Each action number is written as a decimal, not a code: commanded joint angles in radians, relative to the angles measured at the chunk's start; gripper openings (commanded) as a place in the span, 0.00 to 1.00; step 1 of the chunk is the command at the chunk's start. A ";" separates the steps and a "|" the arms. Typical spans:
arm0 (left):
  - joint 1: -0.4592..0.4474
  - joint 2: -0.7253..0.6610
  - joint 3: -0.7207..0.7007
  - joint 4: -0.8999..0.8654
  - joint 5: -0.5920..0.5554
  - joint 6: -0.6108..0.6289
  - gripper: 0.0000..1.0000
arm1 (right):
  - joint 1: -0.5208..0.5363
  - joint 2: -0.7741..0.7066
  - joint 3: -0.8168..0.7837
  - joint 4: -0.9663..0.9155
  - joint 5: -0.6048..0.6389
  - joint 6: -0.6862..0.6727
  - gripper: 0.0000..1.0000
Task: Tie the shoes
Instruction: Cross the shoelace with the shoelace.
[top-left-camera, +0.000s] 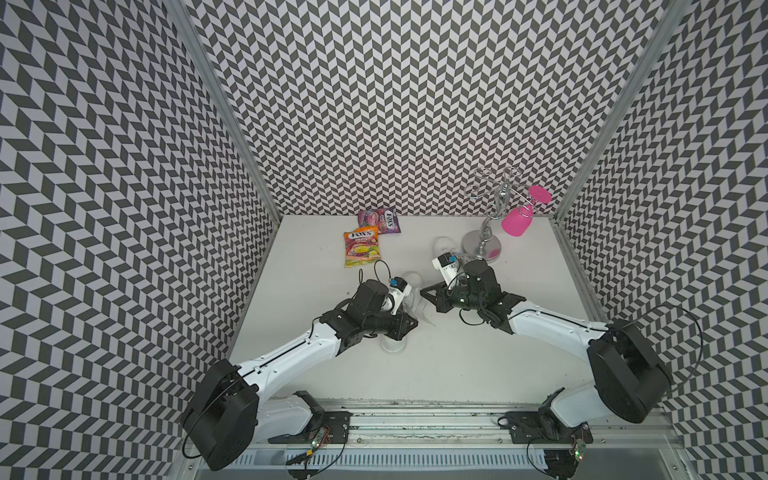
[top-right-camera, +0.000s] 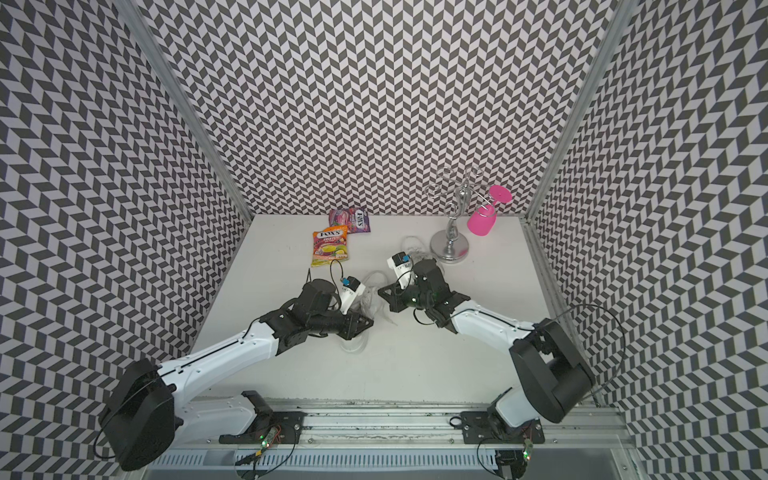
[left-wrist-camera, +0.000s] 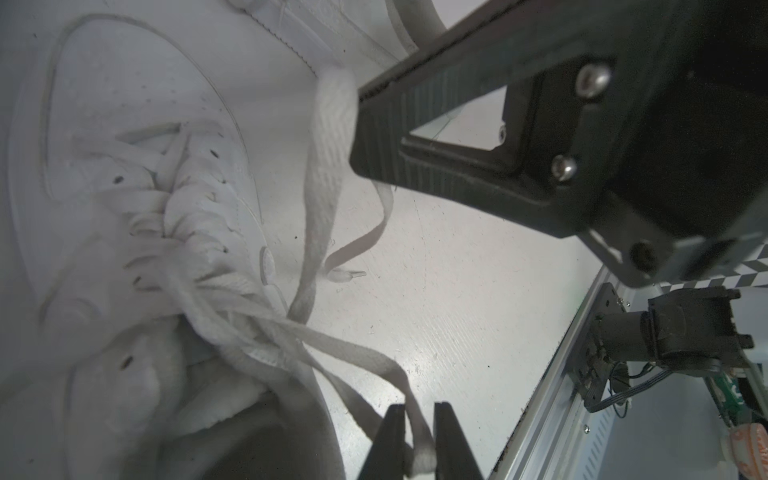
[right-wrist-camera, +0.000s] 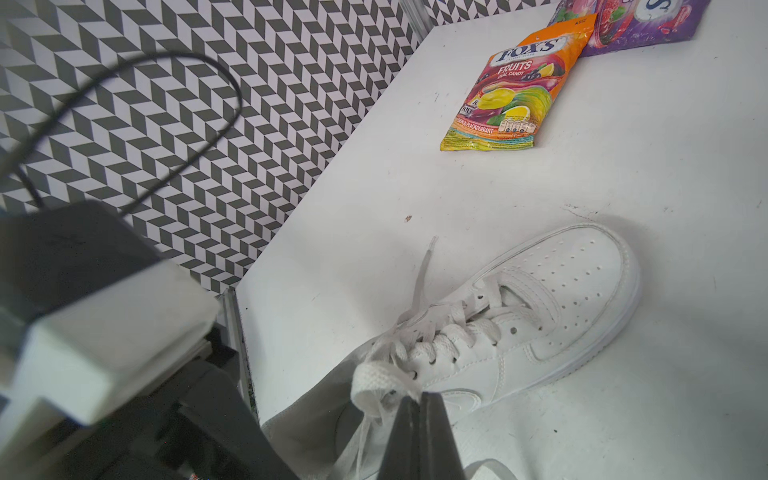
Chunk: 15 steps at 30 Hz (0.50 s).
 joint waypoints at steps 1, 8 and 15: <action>-0.006 -0.011 0.000 0.000 -0.019 -0.001 0.28 | 0.013 0.015 0.031 0.011 -0.006 -0.015 0.00; -0.007 -0.111 0.039 -0.100 -0.089 0.014 0.44 | 0.015 0.037 0.033 -0.008 0.019 -0.035 0.00; 0.053 -0.165 0.064 -0.130 -0.148 0.027 0.59 | 0.019 0.048 0.033 -0.009 0.022 -0.046 0.00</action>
